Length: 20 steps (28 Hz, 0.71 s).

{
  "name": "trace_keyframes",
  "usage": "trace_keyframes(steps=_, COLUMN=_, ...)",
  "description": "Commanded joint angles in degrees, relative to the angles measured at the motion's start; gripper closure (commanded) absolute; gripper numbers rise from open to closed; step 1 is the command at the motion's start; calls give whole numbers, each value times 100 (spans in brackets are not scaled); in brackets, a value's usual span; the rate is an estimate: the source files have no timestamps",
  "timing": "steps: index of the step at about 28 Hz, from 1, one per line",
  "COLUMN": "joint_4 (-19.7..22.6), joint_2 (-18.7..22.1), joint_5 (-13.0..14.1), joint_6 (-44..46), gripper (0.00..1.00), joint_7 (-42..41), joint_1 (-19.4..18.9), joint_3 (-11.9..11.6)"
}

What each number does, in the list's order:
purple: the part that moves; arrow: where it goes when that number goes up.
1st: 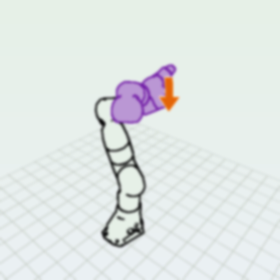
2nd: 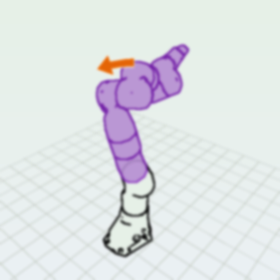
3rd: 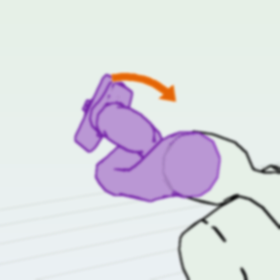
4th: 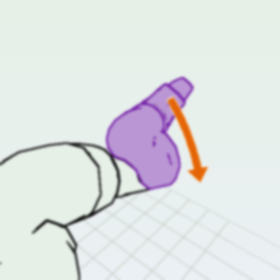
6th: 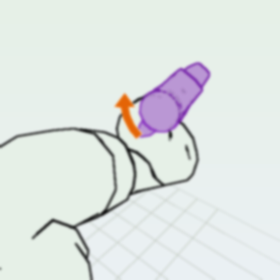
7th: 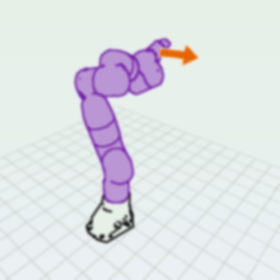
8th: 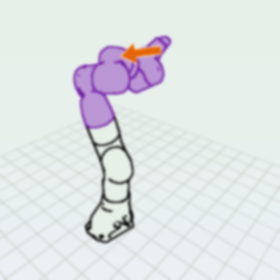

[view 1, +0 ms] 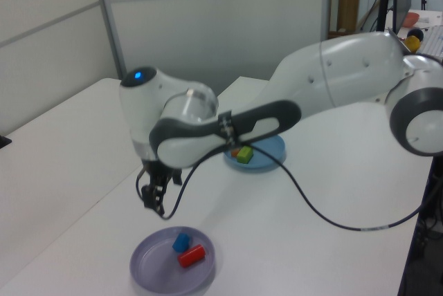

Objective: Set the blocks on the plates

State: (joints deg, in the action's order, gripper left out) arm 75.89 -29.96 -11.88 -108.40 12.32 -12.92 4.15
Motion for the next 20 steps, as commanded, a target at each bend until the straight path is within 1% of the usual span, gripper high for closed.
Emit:
trace_keyframes(steps=1, joint_4=225, joint_2=508, joint_5=46, joint_6=425, gripper=0, joint_7=-388, joint_1=150, joint_3=-107)
trace_keyframes(steps=2, joint_4=233, joint_2=587, joint_5=54, joint_6=512, gripper=0, joint_7=-467, joint_1=167, joint_3=-133)
trace_keyframes(steps=3, joint_4=233, joint_2=719, joint_5=63, joint_6=774, gripper=0, joint_7=-651, joint_1=176, joint_3=-229)
trace_keyframes(steps=6, joint_4=216, joint_2=895, joint_5=72, joint_6=1154, gripper=0, joint_7=-915, joint_1=176, joint_3=-353)
trace_keyframes(steps=9, joint_4=225, joint_2=1123, joint_5=81, joint_6=1470, gripper=0, joint_7=-1100, joint_1=176, joint_3=-406)
trace_keyframes(steps=14, joint_4=216, joint_2=1396, joint_5=81, joint_6=1963, gripper=0, joint_7=-1109, joint_1=167, joint_3=-433)
trace_keyframes(steps=16, joint_4=225, joint_2=1520, joint_5=212, joint_6=2191, gripper=0, joint_7=-1144, joint_1=176, joint_3=-433)
trace_keyframes(steps=18, joint_4=225, joint_2=1590, joint_5=440, joint_6=2288, gripper=0, joint_7=-1162, joint_1=176, joint_3=-459)
trace_keyframes(steps=20, joint_4=216, joint_2=1704, joint_5=660, joint_6=2315, gripper=0, joint_7=-1162, joint_1=159, joint_3=-599)
